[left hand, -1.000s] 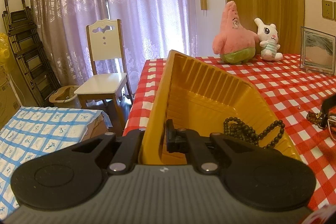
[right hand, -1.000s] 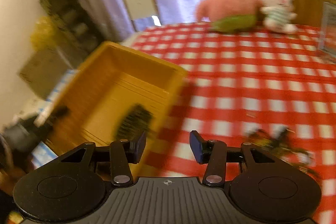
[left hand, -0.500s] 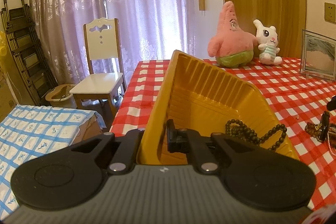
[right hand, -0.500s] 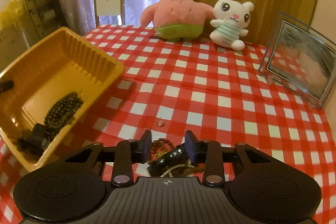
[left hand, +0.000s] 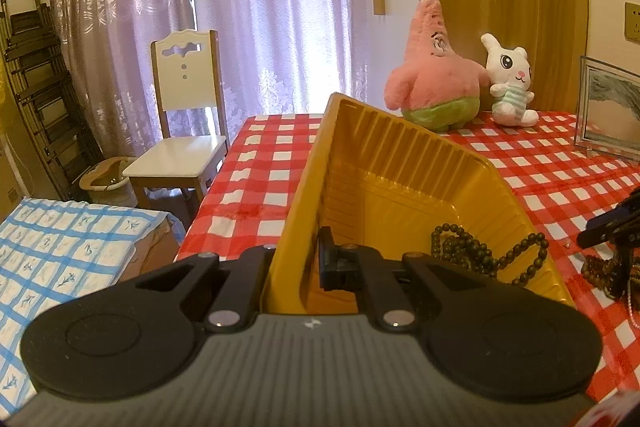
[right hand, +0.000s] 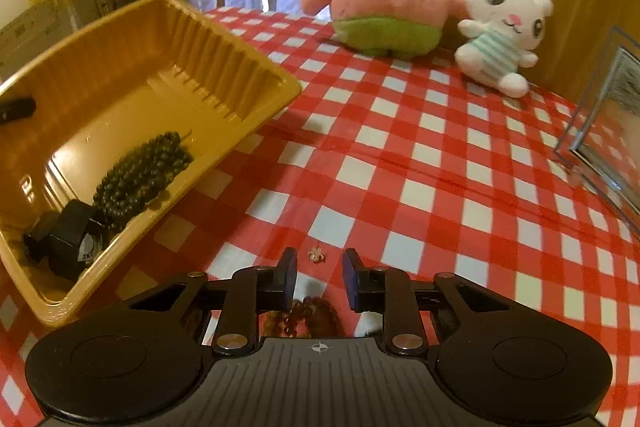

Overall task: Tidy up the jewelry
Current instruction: 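Open the right gripper to drop the bead string into the tray, then move the right gripper back to the jewelry pile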

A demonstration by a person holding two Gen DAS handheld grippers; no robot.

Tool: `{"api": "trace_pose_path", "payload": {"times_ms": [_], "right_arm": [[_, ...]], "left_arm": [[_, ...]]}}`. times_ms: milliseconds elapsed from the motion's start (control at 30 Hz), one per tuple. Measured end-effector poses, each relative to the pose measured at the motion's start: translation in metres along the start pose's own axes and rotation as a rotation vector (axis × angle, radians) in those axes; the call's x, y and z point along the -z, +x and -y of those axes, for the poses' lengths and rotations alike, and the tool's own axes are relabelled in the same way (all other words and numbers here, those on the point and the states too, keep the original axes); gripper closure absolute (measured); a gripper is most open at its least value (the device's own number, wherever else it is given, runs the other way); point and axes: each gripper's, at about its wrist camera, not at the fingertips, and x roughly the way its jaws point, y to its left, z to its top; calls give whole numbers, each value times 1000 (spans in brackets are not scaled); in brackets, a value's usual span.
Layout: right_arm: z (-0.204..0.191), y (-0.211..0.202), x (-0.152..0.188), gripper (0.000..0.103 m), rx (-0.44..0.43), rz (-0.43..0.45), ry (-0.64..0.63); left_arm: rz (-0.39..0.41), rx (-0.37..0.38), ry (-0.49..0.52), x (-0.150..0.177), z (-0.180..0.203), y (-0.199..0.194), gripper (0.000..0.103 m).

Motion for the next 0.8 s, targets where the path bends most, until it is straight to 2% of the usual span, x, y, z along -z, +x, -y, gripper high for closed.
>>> {"api": "trace_pose_path", "payload": {"times_ms": [300, 333, 367, 567, 800], "right_arm": [[-1, 21, -2, 86, -14, -14, -23], [-2, 22, -1, 88, -10, -16, -25], [-2, 24, -1, 95, -8, -21, -26], [-3, 20, 1, 95, -14, -2, -13], [-20, -14, -22, 95, -138, 100, 31]], "left_arm": [[-5, -1, 8, -2, 3, 4, 96], [-6, -1, 11, -3, 3, 5, 96], [-7, 0, 13, -2, 2, 4, 96], [-7, 1, 19, -3, 3, 4, 96], [-6, 1, 24, -4, 4, 5, 96]]}}
